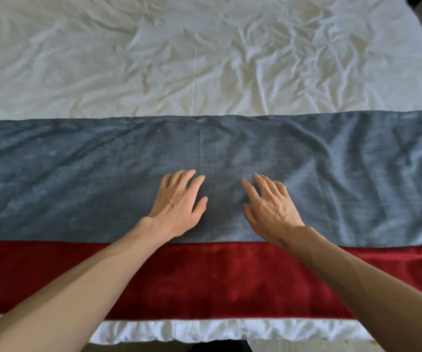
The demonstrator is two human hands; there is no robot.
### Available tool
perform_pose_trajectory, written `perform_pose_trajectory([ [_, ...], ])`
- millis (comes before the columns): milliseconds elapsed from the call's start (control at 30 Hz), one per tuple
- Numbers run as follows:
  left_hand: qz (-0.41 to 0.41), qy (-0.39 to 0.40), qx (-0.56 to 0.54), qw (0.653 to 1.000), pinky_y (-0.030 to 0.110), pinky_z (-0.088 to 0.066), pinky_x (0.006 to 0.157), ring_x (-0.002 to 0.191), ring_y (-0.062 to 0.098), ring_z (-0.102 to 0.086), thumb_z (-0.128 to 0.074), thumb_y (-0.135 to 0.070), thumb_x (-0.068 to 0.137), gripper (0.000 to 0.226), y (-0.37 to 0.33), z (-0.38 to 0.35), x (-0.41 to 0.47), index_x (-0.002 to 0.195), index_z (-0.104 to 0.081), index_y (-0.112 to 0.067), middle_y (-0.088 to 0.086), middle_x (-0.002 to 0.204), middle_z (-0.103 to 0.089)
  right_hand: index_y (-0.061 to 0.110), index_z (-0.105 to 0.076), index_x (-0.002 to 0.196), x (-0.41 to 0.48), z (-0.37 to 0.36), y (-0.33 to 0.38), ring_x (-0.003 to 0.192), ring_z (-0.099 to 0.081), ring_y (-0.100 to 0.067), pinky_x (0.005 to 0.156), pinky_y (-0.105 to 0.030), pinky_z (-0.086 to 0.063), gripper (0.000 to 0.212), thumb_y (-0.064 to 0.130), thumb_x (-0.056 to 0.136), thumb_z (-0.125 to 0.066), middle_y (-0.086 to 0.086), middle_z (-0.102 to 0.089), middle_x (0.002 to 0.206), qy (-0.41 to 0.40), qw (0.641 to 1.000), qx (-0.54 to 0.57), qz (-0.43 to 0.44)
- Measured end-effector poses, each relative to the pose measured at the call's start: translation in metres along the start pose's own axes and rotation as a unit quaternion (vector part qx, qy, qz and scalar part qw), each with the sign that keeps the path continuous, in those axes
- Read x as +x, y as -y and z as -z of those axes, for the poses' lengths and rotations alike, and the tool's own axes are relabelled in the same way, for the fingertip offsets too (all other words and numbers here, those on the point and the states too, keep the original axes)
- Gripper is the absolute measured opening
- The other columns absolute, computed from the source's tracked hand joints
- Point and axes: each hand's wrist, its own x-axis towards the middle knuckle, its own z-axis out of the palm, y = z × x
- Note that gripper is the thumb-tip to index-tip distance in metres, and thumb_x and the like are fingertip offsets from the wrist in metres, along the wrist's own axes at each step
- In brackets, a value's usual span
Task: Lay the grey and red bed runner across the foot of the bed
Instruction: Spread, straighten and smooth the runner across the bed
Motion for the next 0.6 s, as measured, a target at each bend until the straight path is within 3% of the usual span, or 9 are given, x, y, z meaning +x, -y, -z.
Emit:
perform_pose_trajectory([
  [367,-0.012,0.007,0.02,1.0,0.045,-0.025,0.109,0.131,0.029,-0.037,-0.041,-0.042,0.091,0.055,0.033,0.008,0.08,0.136,-0.044,-0.01,0.013,0.142,-0.042,0.002,-0.046,0.134,0.082,0.003,-0.034,0.127,-0.043,-0.039,0.104,-0.047,-0.034,0.051,0.021,0.088,-0.055,-0.028,-0.044,0.138,-0.002,1.0,0.015,-0.01],
  [600,0.024,0.014,-0.001,1.0,0.044,-0.018,0.114,0.142,0.026,-0.019,-0.033,-0.032,0.099,0.053,0.068,0.007,0.144,0.148,-0.022,-0.014,0.009,0.156,-0.02,0.016,-0.013,0.15,0.163,0.001,-0.063,0.145,-0.008,-0.029,0.114,-0.044,-0.015,0.058,0.032,0.098,-0.035,-0.013,-0.009,0.158,0.051,0.999,0.0,0.006],
])
